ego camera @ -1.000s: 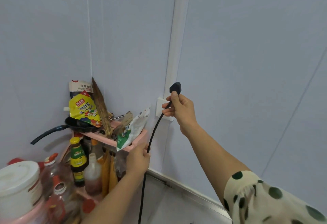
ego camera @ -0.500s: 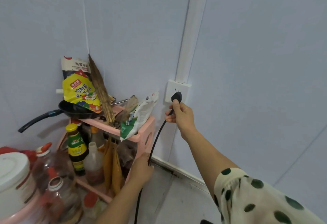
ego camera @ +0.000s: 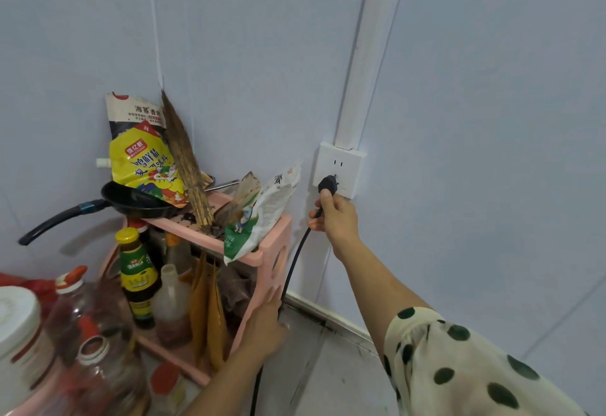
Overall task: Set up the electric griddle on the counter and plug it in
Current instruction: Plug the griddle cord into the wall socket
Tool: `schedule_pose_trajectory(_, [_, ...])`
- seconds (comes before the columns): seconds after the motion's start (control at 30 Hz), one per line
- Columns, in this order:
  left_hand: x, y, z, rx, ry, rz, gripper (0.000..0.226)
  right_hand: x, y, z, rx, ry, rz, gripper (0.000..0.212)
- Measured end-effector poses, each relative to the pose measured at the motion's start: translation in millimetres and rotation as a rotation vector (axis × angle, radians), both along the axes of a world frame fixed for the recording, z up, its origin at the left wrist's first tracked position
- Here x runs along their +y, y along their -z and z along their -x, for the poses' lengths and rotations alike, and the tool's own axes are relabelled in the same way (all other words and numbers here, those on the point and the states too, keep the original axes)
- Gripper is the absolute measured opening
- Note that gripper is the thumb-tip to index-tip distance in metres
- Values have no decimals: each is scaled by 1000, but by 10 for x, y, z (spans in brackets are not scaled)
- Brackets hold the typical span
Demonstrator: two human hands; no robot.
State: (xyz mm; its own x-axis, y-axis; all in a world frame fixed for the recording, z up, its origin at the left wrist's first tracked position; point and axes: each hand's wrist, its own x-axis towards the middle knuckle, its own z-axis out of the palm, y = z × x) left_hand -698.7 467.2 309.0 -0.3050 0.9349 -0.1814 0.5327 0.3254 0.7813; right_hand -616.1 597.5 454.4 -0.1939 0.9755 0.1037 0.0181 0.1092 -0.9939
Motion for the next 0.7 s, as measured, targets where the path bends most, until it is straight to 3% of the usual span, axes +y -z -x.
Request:
schedule_pose_trajectory(0.27, [14, 10, 3, 37, 24, -8, 56, 0, -26, 15, 0, 79, 7, 34])
schedule_pose_trajectory(0.37, [20, 18, -33, 21, 26, -20, 62, 4, -47, 27, -13, 125, 19, 35])
schedule_pose_trajectory(0.7, [16, -10, -87, 15, 57, -15, 62, 34, -99, 237, -195, 231, -17, 46])
